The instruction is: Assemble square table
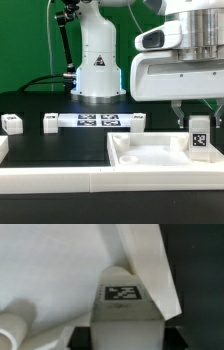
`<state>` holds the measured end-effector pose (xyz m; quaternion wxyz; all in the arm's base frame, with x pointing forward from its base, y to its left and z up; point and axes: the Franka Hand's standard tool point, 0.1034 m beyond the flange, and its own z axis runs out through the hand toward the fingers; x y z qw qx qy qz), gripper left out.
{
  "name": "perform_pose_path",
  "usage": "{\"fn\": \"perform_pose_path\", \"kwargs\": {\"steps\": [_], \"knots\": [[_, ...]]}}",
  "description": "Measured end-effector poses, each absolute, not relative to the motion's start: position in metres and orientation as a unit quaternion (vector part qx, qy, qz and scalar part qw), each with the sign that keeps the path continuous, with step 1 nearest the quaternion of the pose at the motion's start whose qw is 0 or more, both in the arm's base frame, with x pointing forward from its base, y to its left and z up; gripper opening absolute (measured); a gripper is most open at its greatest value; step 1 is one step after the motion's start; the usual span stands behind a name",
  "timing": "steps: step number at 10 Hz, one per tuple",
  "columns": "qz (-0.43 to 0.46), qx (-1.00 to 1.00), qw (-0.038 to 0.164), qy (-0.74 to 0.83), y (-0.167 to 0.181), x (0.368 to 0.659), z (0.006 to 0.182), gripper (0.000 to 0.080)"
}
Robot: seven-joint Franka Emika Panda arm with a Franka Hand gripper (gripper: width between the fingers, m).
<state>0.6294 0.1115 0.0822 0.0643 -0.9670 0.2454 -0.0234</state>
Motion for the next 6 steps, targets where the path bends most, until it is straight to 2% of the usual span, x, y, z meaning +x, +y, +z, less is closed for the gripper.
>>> {"fn": "perform_pose_path", "kwargs": {"steps": [6], "knots": [[-0.005, -0.865, 0.066, 0.497, 0.1164, 0.6260, 0.0807, 0.0290]]}}
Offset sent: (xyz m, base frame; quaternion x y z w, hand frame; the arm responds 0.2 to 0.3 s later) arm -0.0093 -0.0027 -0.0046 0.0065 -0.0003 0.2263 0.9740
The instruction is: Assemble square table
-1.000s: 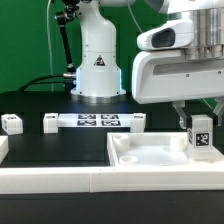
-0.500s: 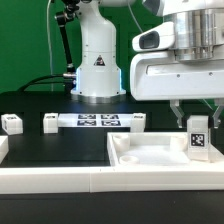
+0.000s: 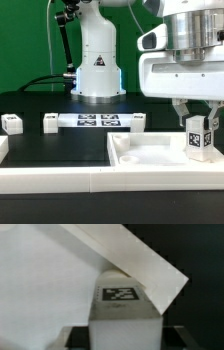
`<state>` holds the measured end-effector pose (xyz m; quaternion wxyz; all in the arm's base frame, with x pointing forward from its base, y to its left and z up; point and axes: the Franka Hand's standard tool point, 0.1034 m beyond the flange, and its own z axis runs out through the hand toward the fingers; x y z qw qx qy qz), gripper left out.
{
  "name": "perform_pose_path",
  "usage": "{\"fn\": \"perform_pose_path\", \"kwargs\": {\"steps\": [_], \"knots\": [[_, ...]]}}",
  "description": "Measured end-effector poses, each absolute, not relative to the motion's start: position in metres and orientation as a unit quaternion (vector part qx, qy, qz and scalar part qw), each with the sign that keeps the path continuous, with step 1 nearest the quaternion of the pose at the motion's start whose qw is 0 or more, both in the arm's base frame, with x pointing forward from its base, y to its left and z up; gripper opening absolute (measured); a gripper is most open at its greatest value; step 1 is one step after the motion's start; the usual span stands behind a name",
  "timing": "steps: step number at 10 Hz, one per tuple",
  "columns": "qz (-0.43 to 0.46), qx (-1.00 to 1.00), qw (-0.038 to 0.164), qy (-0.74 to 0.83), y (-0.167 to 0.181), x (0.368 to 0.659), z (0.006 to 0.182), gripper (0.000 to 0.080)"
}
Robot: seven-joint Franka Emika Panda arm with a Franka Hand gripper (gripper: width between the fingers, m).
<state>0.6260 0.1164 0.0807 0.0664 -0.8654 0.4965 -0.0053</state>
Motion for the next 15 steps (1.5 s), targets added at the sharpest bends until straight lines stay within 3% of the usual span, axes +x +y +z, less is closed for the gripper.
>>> {"fn": "perform_pose_path", "kwargs": {"steps": [5, 6, 7, 9, 15], "knots": [[0.004, -0.794, 0.068, 0.604, 0.1176, 0.6258, 0.0804, 0.0290], [0.003, -0.796, 0.068, 0.601, 0.1177, 0.6258, 0.0802, 0.0365], [0.003, -0.802, 0.068, 0.593, 0.1179, 0.6256, 0.0798, 0.0365], [0.001, -0.823, 0.068, 0.564, 0.1179, 0.6254, 0.0792, 0.0617], [-0.011, -0.956, 0.064, 0.287, 0.1199, 0.6270, 0.0786, 0.0649]]}}
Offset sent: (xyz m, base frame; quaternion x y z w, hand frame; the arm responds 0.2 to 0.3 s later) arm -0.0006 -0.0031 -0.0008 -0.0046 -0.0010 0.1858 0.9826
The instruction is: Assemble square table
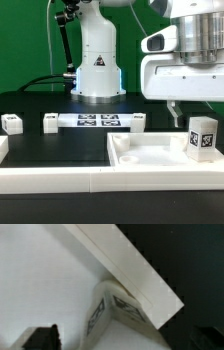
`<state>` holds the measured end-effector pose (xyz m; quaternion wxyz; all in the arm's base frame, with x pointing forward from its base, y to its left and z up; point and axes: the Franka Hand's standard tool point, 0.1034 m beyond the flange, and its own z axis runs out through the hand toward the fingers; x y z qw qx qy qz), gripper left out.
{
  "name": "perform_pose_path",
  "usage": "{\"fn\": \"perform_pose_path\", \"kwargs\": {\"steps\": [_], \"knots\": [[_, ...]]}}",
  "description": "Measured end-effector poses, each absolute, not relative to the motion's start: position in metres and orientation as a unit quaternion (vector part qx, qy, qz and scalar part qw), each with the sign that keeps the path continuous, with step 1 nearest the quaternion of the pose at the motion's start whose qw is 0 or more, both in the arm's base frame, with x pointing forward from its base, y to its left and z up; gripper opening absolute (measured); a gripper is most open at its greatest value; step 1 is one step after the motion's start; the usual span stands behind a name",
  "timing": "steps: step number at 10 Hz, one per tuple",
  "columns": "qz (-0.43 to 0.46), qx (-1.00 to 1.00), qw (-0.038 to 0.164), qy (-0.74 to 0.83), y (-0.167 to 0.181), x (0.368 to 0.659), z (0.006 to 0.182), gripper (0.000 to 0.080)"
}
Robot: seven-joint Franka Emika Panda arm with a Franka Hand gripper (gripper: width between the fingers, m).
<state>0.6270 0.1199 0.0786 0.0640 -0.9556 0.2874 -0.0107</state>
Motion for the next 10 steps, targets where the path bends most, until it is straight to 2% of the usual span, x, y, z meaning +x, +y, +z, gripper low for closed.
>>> {"fn": "perform_pose_path", "kwargs": {"steps": [3, 10], "knots": [[-0.017, -0.979, 0.062, 0.193, 0.1174, 0.6274, 0.0785, 0.0649], [-0.030, -0.998, 0.030, -0.036, 0.1204, 0.6261, 0.0780, 0.0649]]}}
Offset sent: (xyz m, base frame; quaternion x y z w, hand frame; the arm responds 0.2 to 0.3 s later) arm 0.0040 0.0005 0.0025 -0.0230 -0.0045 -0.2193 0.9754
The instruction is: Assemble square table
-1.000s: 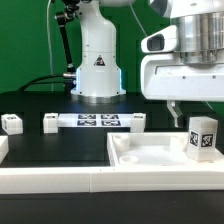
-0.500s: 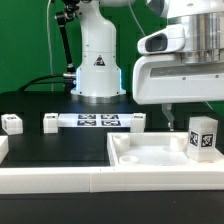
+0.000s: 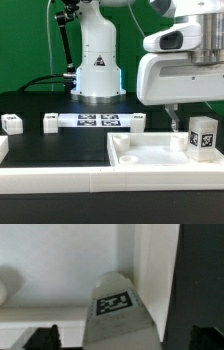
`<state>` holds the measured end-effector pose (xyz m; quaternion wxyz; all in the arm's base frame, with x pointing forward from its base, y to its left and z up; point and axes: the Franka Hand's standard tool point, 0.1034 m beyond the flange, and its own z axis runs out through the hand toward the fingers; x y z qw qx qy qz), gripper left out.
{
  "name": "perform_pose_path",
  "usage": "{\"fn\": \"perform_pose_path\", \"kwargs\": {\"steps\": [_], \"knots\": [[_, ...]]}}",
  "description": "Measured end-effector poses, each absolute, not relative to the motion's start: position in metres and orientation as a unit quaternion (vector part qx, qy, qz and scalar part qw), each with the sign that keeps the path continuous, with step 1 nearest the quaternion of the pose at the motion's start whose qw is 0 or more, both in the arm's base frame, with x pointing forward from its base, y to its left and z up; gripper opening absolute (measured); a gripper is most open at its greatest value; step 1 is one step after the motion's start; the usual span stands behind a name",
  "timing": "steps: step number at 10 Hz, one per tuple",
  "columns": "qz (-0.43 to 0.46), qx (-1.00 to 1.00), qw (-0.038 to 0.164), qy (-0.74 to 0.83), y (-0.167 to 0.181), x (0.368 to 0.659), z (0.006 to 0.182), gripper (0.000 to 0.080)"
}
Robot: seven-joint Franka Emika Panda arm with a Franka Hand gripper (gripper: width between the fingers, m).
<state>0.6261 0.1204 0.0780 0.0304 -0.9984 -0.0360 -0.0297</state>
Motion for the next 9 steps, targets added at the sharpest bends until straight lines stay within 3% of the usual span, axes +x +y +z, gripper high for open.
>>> {"fn": "perform_pose_path", "kwargs": {"steps": [1, 2, 3, 4, 5, 9], "knots": [[-0.030, -0.998, 0.030, -0.056, 0.1190, 0.6263, 0.0780, 0.0649], [-0.030, -0.998, 0.030, -0.056, 0.1191, 0.6262, 0.0779, 0.0561], [-0.030, -0.998, 0.030, -0.055, 0.1191, 0.6261, 0.0779, 0.0420], [-0.030, -0.998, 0.030, -0.055, 0.1190, 0.6261, 0.0779, 0.0420], [-0.030, -0.998, 0.030, -0.052, 0.1188, 0.6262, 0.0779, 0.0289], [-0.028, -0.999, 0.033, 0.011, 0.1186, 0.6263, 0.0779, 0.0290]]}}
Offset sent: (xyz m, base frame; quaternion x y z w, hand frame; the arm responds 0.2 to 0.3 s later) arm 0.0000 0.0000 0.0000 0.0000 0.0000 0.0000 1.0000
